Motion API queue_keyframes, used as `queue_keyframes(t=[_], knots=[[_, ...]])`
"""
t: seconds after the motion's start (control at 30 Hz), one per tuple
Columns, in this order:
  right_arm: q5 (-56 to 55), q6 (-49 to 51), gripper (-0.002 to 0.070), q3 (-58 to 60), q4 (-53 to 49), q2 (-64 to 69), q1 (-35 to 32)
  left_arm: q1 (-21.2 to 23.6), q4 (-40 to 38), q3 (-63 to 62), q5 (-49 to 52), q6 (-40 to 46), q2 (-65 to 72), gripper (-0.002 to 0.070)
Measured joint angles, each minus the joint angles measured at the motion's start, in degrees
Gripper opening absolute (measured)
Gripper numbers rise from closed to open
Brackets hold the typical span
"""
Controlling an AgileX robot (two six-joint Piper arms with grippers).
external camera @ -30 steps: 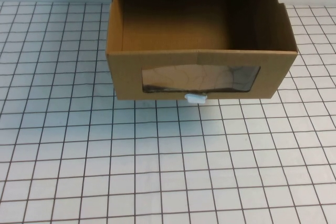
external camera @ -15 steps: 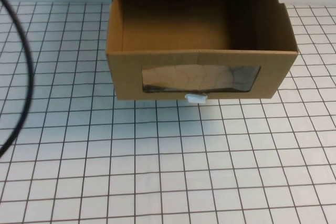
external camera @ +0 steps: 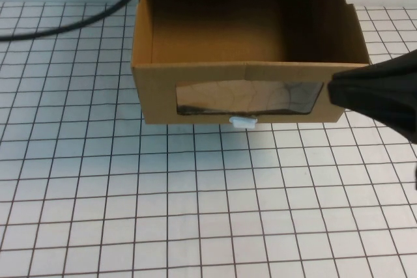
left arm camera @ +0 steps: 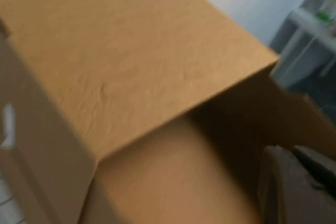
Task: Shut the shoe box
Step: Press the shoe box with left arm, then close the shoe box with your right arm
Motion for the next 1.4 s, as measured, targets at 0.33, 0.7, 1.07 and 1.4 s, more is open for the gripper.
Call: queue_keyframes(t=[0.33,0.7,1.07,1.4], knots=[[1.0,-12.9,-0.0014,0.0,2.5,8.4,0.9,-5.7,-7.6,-23.3,0.9,0.0,24.2,-0.0005],[-2.5,-28.5,-0.0014,0.0,-13.6,9.5,12.1,-9.2,-5.9,-32.0,0.3,-6.8,38.2,-0.0005],[-16.7,-40.9,-0.0014,0.0,-21.7,21.5,19.5,-9.2,-6.4,-32.6,0.1,-9.4,38.6,-0.0005],[-22.7,-48.5,-0.0014,-6.2,-21.7,35.6,17.8,-9.2,-6.6,-32.6,-0.2,-10.3,38.6,-0.0005]])
